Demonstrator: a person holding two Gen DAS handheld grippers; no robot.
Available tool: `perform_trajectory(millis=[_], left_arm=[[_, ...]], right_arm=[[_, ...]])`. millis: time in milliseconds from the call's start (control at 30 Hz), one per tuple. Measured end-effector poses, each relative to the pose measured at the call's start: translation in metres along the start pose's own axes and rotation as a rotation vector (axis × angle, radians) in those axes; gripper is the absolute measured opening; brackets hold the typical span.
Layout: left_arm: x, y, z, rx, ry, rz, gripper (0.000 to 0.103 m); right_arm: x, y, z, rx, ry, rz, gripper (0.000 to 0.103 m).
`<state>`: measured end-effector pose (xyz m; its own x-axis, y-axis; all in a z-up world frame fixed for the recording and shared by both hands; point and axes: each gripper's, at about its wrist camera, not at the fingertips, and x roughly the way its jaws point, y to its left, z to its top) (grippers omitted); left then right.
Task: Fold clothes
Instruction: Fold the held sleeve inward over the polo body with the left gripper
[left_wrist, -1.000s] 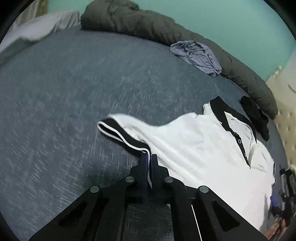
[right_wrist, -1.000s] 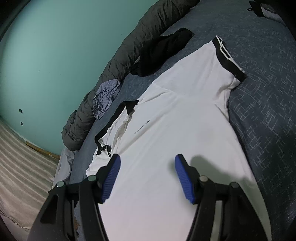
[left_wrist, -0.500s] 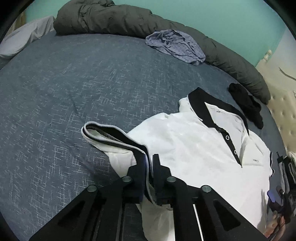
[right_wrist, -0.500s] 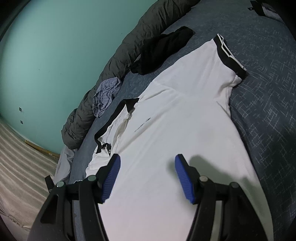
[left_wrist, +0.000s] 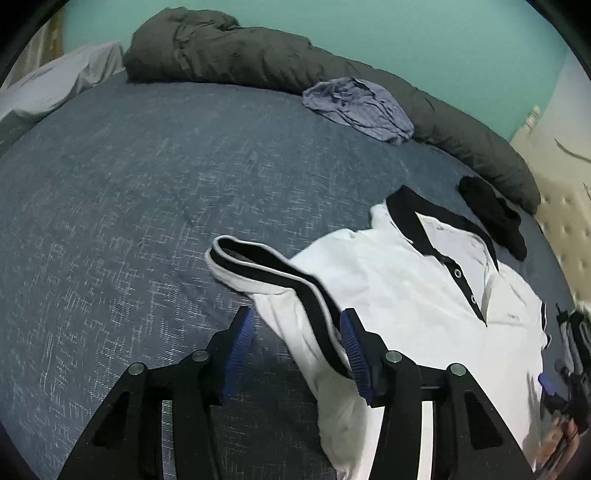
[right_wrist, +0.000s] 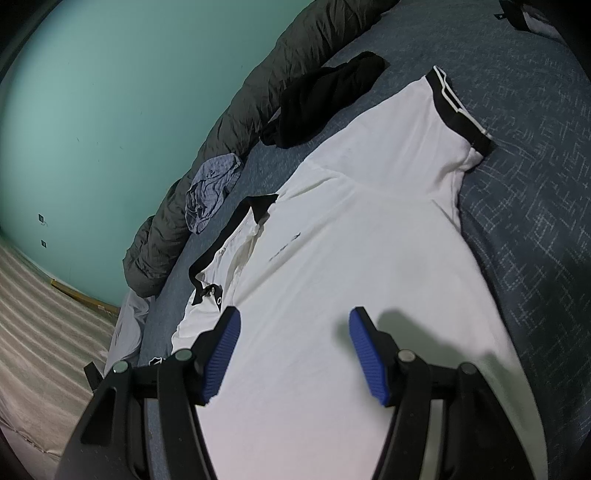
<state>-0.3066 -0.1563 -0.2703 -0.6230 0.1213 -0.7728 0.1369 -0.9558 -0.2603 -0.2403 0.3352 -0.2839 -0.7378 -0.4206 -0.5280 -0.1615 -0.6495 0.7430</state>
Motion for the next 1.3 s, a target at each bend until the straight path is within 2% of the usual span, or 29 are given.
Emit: perform_trajectory(millis=[167, 200, 233, 300, 367, 433, 667, 767, 1000, 1133, 1200, 1300], left_arm=[[0.010, -0.015, -0.001, 0.034, 0.042, -0.013, 0.052], [0.012, -0.017, -0.003, 0.041, 0.056, -0.012, 0.049], [0.014, -0.016, -0.005, 0.040, 0.064, -0.004, 0.035], [0.015, -0.013, -0.009, 0.030, 0.074, 0.005, 0.015], [0.012, -0.007, -0.012, 0.010, 0.068, -0.001, 0.010], [0.008, -0.003, -0.016, -0.002, 0.065, -0.004, 0.002], [-0.028, 0.011, -0.029, -0.046, 0.000, -0.010, 0.001], [-0.047, 0.027, -0.045, -0.095, -0.019, -0.008, 0.001], [-0.034, 0.068, -0.078, -0.245, 0.056, -0.020, 0.001], [-0.027, 0.070, -0.080, -0.263, 0.068, -0.027, 0.002], [-0.027, 0.071, -0.079, -0.278, 0.068, -0.031, 0.004], [-0.034, 0.074, -0.073, -0.290, 0.049, -0.004, 0.013]], right_arm=[[0.001, 0.001, 0.000, 0.000, 0.002, -0.002, 0.062], [0.001, 0.001, -0.001, 0.001, 0.003, -0.002, 0.062], [0.001, 0.001, -0.001, 0.001, 0.005, -0.002, 0.062], [0.001, 0.000, -0.001, 0.002, 0.007, 0.000, 0.062], [0.001, 0.000, -0.001, 0.002, 0.005, 0.000, 0.062], [0.000, 0.000, 0.000, 0.004, 0.004, 0.001, 0.062], [0.001, -0.001, -0.001, 0.011, 0.007, 0.002, 0.062], [0.001, 0.000, -0.001, 0.013, 0.006, 0.003, 0.062], [0.003, 0.003, -0.003, 0.011, 0.011, 0.001, 0.062], [0.004, 0.004, -0.004, 0.007, 0.013, 0.001, 0.062], [0.005, 0.003, -0.003, 0.007, 0.013, 0.000, 0.062], [0.005, 0.001, -0.003, 0.010, 0.014, 0.000, 0.062]])
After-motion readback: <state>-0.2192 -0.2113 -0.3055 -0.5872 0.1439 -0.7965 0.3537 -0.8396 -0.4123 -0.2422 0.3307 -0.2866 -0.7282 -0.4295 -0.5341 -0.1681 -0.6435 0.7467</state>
